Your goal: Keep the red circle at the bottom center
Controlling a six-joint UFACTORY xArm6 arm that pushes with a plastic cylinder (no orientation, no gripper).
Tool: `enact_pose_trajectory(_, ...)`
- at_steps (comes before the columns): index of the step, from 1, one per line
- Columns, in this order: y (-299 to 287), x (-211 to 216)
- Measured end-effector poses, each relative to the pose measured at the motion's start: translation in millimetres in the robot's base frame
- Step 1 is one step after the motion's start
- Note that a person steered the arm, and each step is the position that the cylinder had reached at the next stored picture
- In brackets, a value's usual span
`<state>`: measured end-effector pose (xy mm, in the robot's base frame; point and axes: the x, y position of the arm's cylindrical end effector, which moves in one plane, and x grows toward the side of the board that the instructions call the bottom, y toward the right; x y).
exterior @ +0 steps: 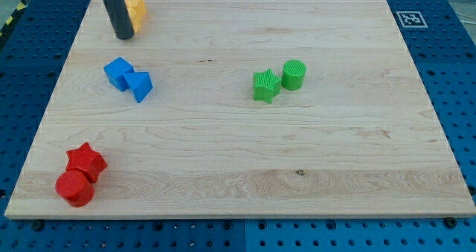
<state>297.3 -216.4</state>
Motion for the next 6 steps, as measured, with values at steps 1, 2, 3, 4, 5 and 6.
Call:
enact_pose_trajectory(1,-1.3,1.5)
enact_pose_trajectory(2,-11.6,9.8)
enact_pose_trajectory(3,-30.5,24.7)
enact_pose_trajectory(4,-30.5,25.3)
enact_pose_trajectory(5,-31.3,27.9)
enact_pose_trajectory(6,-45.8,62.0)
